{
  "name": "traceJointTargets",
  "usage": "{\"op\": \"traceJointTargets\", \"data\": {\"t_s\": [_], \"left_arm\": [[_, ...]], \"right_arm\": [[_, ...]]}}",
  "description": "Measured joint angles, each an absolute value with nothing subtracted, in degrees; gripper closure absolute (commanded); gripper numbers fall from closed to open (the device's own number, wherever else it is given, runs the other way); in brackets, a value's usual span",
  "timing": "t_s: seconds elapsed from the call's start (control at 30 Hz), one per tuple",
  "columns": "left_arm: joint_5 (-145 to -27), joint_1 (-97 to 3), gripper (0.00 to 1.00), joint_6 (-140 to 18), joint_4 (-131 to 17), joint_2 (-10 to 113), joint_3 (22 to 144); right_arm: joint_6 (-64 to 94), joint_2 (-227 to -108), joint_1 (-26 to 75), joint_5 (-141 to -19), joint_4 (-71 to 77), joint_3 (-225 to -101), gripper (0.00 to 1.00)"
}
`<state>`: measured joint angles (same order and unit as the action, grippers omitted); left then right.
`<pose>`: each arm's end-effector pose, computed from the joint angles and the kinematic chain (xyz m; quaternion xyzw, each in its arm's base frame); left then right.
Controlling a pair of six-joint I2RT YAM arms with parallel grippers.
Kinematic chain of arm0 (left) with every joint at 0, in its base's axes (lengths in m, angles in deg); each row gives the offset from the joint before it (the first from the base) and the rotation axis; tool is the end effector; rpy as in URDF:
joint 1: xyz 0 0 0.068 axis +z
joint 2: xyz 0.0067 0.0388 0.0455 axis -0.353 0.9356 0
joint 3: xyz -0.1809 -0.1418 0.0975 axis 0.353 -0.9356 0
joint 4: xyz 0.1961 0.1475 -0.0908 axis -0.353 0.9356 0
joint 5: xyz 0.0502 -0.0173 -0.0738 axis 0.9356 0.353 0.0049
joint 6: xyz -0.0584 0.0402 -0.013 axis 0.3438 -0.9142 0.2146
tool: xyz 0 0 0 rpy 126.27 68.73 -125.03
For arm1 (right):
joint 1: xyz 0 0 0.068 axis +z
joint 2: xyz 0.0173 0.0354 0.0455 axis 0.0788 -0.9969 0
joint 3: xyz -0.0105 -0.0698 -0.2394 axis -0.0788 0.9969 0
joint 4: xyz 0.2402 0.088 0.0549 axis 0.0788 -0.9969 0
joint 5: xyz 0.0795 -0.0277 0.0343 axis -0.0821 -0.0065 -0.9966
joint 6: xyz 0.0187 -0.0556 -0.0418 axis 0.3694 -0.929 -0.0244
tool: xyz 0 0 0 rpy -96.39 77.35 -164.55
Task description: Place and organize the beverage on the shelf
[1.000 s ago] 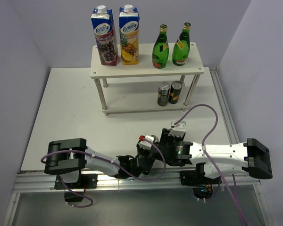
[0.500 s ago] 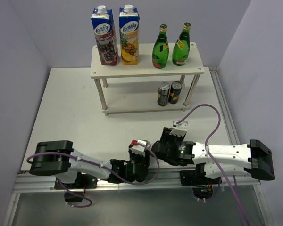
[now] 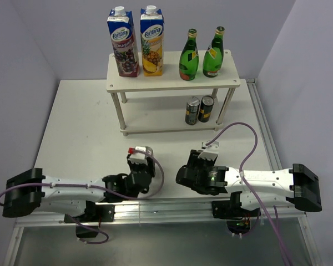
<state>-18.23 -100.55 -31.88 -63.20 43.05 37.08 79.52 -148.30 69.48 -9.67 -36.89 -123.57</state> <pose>0.0925 -0.2264 0.1636 0.0329 0.7973 -0.1463 0.5846 0.1048 0.1729 0.1799 0.0887 0.8362 0.0147 0.5410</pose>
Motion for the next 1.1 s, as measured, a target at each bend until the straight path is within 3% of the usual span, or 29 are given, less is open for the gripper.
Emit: {"op": "traceJointTargets", "data": {"t_s": [0.2,0.57,1.1], "left_arm": [[-24.81,-85.18,1.00,-43.97,-71.52,36.27,37.52],[-36.37,-68.16,1.00,-55.27,-77.01,42.81,43.86],[-42.04,-60.99,1.00,-58.07,-84.35,59.50,50.13]], "right_arm": [[78.71,-147.73,69.48,-9.98,-35.71,-123.15,1.00],[78.50,-145.72,69.48,-10.39,-35.36,-122.08,1.00],[78.47,-145.72,69.48,-10.70,-35.38,-122.06,1.00]]}}
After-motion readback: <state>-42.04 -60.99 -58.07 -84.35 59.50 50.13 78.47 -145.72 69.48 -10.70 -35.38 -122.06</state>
